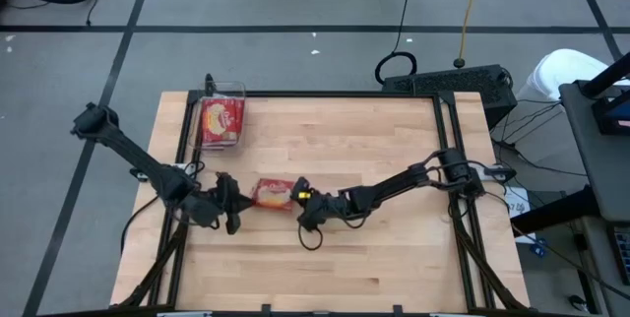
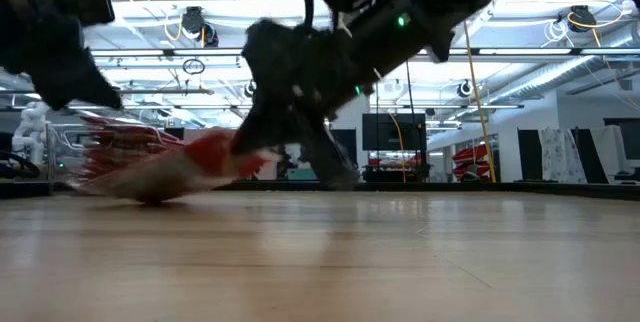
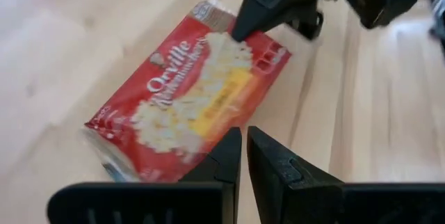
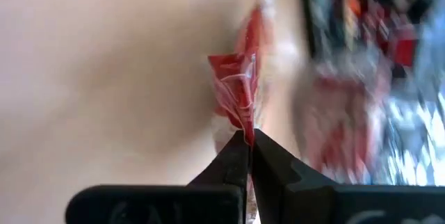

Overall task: Sort popcorn bags into baskets
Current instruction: Put the red popcorn bag into the transparent bin

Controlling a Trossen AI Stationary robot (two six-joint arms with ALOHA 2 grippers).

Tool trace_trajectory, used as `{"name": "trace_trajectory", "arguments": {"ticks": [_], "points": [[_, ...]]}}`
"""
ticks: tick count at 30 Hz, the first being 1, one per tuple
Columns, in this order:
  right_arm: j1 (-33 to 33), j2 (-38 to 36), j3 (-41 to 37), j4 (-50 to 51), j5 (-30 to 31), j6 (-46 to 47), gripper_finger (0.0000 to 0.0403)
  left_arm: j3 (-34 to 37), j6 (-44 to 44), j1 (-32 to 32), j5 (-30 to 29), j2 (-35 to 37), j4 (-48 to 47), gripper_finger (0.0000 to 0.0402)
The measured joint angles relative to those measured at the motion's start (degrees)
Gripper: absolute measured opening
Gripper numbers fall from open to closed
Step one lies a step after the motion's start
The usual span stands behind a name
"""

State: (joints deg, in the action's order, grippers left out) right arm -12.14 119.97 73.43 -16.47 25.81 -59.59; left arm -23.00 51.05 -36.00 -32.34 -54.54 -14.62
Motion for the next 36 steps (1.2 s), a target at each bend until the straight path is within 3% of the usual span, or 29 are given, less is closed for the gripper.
{"name": "trace_trajectory", "arguments": {"ticks": [4, 10, 15, 19, 22, 26, 29, 32, 36], "points": [[-0.18, -1.33, 0.04, 0.44, 11.55, 6.56, 0.0001, -0.02, -0.5, -1.2, -6.69, 2.2, 0.83, 0.0031], [-0.33, -3.17, 0.11, 0.15, 23.02, 11.01, 0.0, -0.02, 11.51, -0.34, -12.98, 0.97, 2.73, 0.0037], [-0.37, -4.2, 0.11, 0.4, 23.6, 14.76, 0.0, -0.04, 12.88, -0.25, -13.54, -3.26, 8.7, 0.0096], [-0.35, -4.22, 0.13, 0.24, 23.68, 15.41, 0.0, -0.04, 21.53, 0.97, -15.15, -8.85, 13.15, 0.017], [-0.35, -4.23, 0.13, 0.35, 23.74, 15.98, 0.0, -0.04, 24.09, 1.63, -13.22, -13.38, 22.13, 0.0209], [-0.37, -4.23, 0.13, 0.94, 23.79, 16.25, 0.0, -0.04, 25.59, 1.8, -12.28, -17.01, 31.21, 0.023], [-0.35, -4.23, 0.13, 0.86, 23.79, 14.68, 0.0, -0.09, 30.77, 2.82, -13.13, -17.64, 30.52, 0.0228], [-0.35, -4.23, 0.13, 0.92, 23.62, 14.08, 0.0, -0.09, 27.19, 4.69, -14.42, -17.64, 27.85, 0.0216], [-0.35, -4.23, 0.13, 0.91, 23.5, 13.91, 0.0, -0.09, 7.78, 5.74, -14.17, -17.63, 28.27, 0.0208]]}}
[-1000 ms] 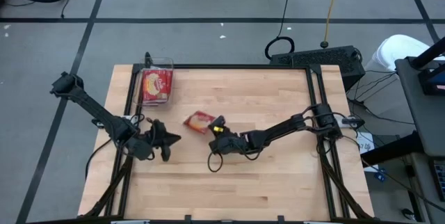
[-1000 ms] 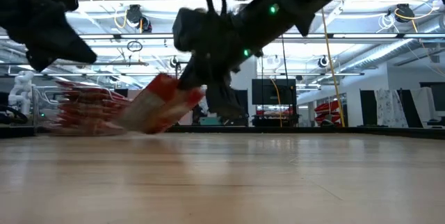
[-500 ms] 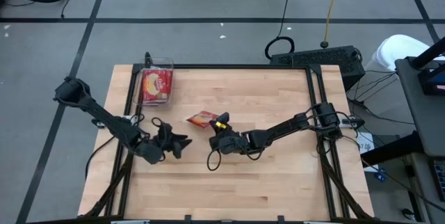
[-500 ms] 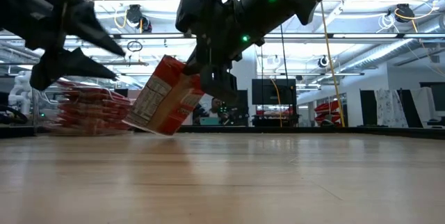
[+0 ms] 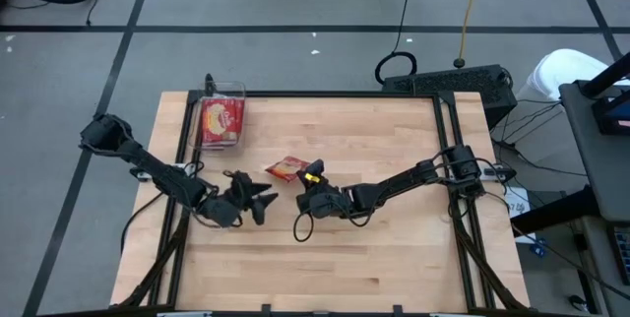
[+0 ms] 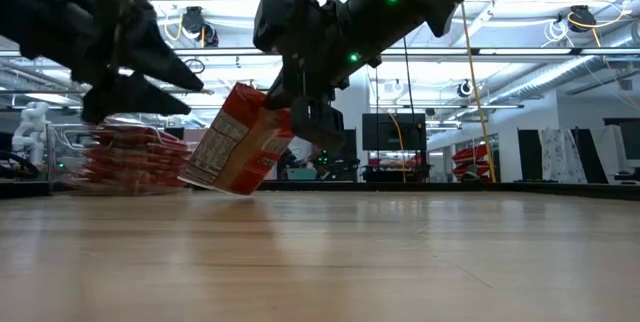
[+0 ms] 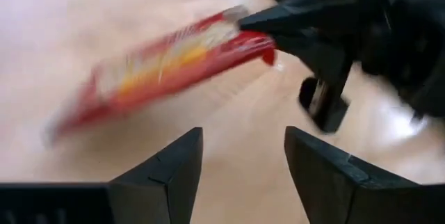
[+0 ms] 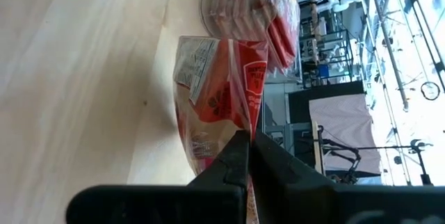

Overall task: Sort popcorn bags into baskets
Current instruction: Put the red popcorn bag into the transparent bin

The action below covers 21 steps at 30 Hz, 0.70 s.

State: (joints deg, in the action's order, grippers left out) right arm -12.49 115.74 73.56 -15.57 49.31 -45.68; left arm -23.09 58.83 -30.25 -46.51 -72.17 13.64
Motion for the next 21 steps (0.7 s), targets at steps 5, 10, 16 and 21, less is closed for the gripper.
{"name": "trace_trajectory", "arguments": {"ticks": [5, 10, 16, 21], "points": [[0.0, 0.0, 0.02, -0.01, -2.91, 1.07, 0.0, 0.0, -31.78, 0.14, -1.74, -0.21, 0.5, 0.0226], [0.13, 0.0, 0.04, -0.01, -4.53, 3.11, 0.0, 0.0, -52.54, 2.32, -3.31, -2.04, 1.0, 0.0254], [0.11, 0.0, 0.04, -0.01, -4.59, 2.96, 0.0, 0.0, -65.67, 7.7, -1.77, -5.91, 0.11, 0.0254], [0.47, 0.0, 0.04, -0.05, -7.51, 3.23, 0.0, 0.0, -69.89, 11.71, -1.52, -8.61, 0.19, 0.0198]]}}
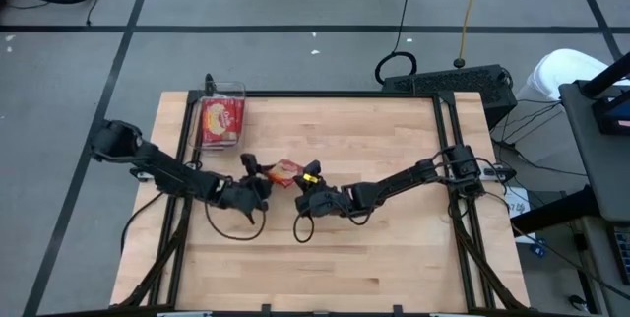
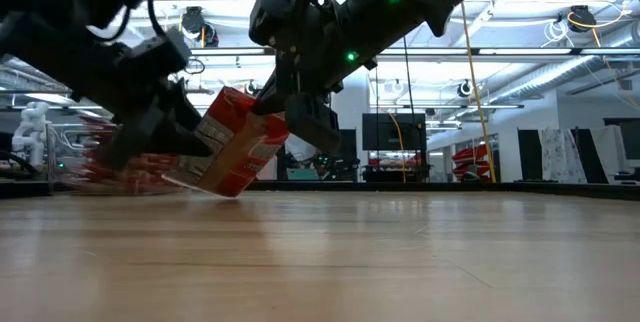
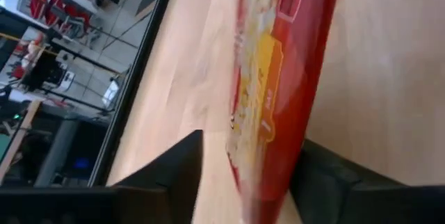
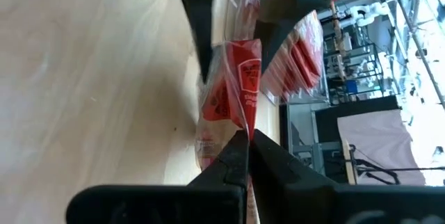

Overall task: Sort popcorn bags into baskets
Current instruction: Put the red popcorn bag into the transparent bin

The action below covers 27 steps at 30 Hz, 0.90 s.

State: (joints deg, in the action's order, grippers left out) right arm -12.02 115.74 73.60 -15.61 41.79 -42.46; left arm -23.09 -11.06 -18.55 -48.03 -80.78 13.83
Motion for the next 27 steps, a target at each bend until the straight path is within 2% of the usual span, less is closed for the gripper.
{"name": "trace_trajectory", "arguments": {"ticks": [5, 9, 11, 18, 22, 27], "points": [[0.99, 0.0, 0.02, 0.02, -0.39, 1.33, 0.0, 0.0, -1.9, 0.93, 0.14, -0.38, 3.16, 0.0112], [1.64, -0.02, 0.02, 0.04, -0.71, 1.25, 0.0, 0.0, -6.92, 0.79, 0.79, -0.38, 6.31, 0.004], [1.84, -0.32, 0.02, 0.19, -0.75, 1.29, 0.0, 0.01, -9.39, 0.85, 1.03, -0.31, 7.11, 0.0017], [1.85, -5.06, 0.02, 4.8, -1.5, 3.16, 0.0028, 0.01, -20.37, 1.38, 1.33, 2.01, 12.72, 0.0035], [1.83, -10.06, -0.13, 10.9, -2.1, 7.7, 0.0057, 0.0, -28.62, 1.25, 1.73, 5.92, 16.66, 0.0018], [1.89, -18.64, -6.95, 10.73, -3.01, 10.93, 0.0096, -0.04, -32.87, 1.57, 4.04, 12.51, 16.1, 0.0017]]}}
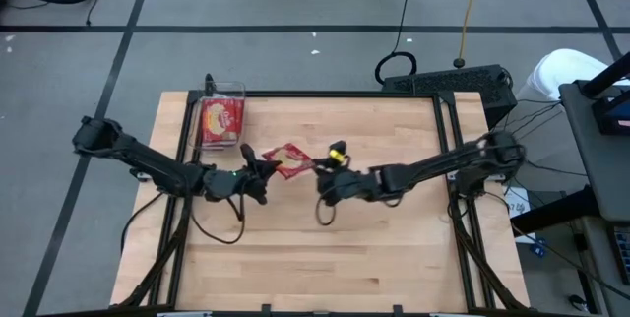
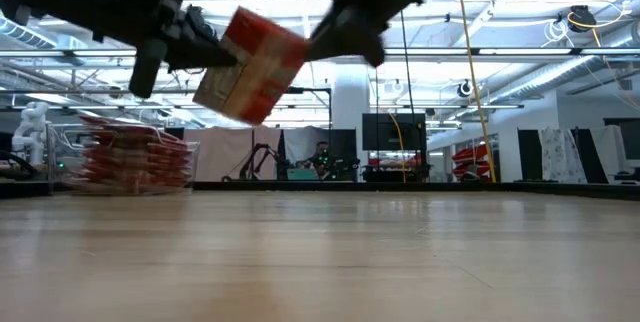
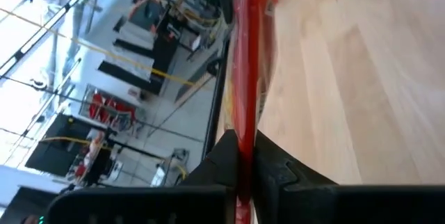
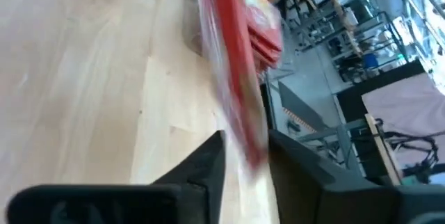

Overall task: Sort popcorn bags into baskets
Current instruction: Put the red popcorn bag into the transparent bin

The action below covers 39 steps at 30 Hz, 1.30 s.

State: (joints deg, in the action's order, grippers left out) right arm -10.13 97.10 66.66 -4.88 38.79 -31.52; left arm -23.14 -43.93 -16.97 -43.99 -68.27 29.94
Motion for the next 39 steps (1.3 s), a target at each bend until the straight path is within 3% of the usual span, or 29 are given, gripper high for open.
{"name": "trace_trajectory", "arguments": {"ticks": [5, 9, 13, 19, 26, 30, 36, 39], "points": [[0.04, -10.33, -11.57, -6.94, -0.78, 2.87, 0.0143, 0.02, 0.26, 0.0, 5.05, 5.89, -0.2, 0.0028], [0.68, -15.51, -22.41, -22.05, -8.64, 3.92, 0.0179, 0.02, 1.14, 0.48, 13.97, 8.8, 1.74, 0.0014], [1.78, -14.93, -28.54, -39.93, -16.93, 2.29, 0.0206, 0.02, 2.33, 2.08, 20.87, 8.99, 5.93, 0.0016], [6.09, -9.34, -27.48, -50.3, -28.15, 2.61, 0.0219, 0.02, 2.67, 4.75, 27.76, 7.12, 15.12, 0.0029], [9.15, -3.42, -21.1, -51.8, -30.67, 2.3, 0.0218, 0.02, 4.03, 6.21, 31.98, 6.42, 17.09, 0.0015], [9.46, -0.25, -18.18, -50.67, -34.26, 2.49, 0.0182, 0.02, 3.88, 6.01, 32.02, 6.43, 17.22, 0.0029], [9.14, -0.36, -17.47, -48.91, -34.43, 2.95, 0.0051, 0.02, 4.07, 5.95, 31.77, 6.45, 17.0, 0.0031], [9.03, -1.96, -17.47, -45.55, -34.13, 3.3, 0.0015, 0.0, 7.25, 4.6, 25.26, 6.47, 16.76, 0.0045]]}}
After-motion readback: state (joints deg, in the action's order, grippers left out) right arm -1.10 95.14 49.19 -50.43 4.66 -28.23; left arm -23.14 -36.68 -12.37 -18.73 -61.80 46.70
